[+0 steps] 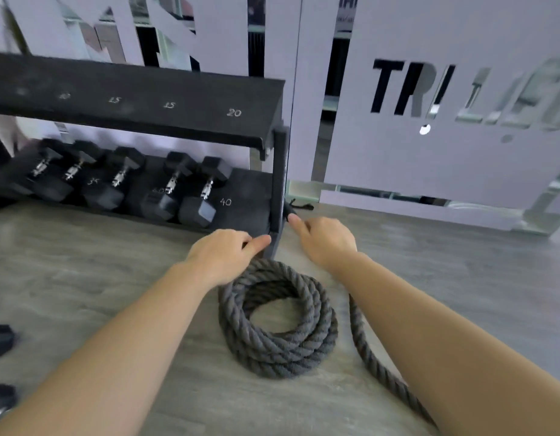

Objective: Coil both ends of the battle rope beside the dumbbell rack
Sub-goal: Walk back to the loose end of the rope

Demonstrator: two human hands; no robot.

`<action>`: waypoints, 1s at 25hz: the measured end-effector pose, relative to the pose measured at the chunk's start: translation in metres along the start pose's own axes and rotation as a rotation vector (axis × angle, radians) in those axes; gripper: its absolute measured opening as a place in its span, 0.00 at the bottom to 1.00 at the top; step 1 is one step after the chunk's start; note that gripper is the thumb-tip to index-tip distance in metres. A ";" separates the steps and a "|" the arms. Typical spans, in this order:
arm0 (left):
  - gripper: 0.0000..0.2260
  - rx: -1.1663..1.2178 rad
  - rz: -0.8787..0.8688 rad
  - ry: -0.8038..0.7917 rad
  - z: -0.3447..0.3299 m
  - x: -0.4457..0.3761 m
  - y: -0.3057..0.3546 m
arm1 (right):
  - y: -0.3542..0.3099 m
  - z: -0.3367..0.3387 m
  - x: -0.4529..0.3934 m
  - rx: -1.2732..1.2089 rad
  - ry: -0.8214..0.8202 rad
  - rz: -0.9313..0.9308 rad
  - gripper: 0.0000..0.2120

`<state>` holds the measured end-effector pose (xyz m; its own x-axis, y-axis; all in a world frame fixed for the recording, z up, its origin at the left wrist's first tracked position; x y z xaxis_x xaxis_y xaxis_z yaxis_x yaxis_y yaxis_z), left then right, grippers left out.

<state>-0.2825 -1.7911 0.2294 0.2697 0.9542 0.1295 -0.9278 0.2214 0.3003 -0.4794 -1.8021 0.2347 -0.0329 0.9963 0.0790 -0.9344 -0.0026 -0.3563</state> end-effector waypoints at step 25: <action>0.46 0.384 -0.121 -0.128 0.130 0.089 0.064 | -0.042 0.121 0.108 -0.534 0.005 -0.008 0.46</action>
<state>-0.2847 -1.7184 0.3826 0.4231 0.8879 0.1805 -0.7306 0.2164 0.6476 -0.4865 -1.7045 0.3705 -0.0240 0.9966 0.0795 -0.6242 0.0472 -0.7798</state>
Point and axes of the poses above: each hand's wrist, its own x-axis away from the middle knuckle, its own z-axis out of the back of the hand, y = z × x, the point moved 5 cm from there along -x, towards the middle knuckle, and after that the axes turned 10 degrees about -y, right-handed, at the moved point
